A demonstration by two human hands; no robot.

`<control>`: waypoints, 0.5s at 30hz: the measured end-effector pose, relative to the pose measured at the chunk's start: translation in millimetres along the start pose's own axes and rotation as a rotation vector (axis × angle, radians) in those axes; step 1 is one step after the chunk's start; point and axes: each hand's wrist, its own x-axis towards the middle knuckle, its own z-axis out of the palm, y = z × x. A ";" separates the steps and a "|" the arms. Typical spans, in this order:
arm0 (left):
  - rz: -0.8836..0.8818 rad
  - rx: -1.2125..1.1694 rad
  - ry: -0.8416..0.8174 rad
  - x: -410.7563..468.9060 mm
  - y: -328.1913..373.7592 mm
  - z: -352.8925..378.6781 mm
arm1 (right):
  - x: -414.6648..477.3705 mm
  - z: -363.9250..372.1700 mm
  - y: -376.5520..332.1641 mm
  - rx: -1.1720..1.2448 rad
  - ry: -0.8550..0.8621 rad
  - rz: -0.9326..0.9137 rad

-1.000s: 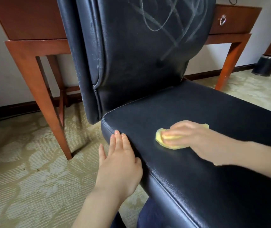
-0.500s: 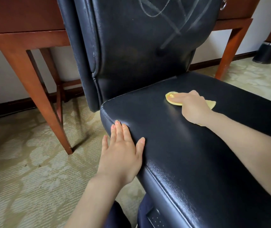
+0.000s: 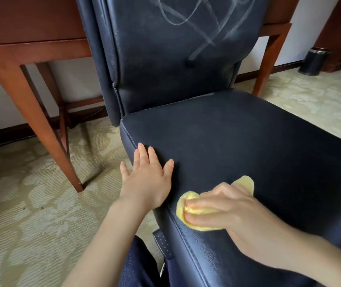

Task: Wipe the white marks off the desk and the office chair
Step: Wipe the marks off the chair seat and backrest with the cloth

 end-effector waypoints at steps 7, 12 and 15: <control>-0.032 0.112 -0.078 -53.0 33.7 27.4 | -62.1 10.8 20.4 0.002 0.186 -0.018; -0.010 0.239 0.053 -60.6 38.0 36.1 | -76.9 -9.5 92.4 0.011 0.196 0.444; 0.021 0.262 0.086 -61.7 37.2 36.5 | -61.9 -14.8 139.7 -0.040 0.172 0.582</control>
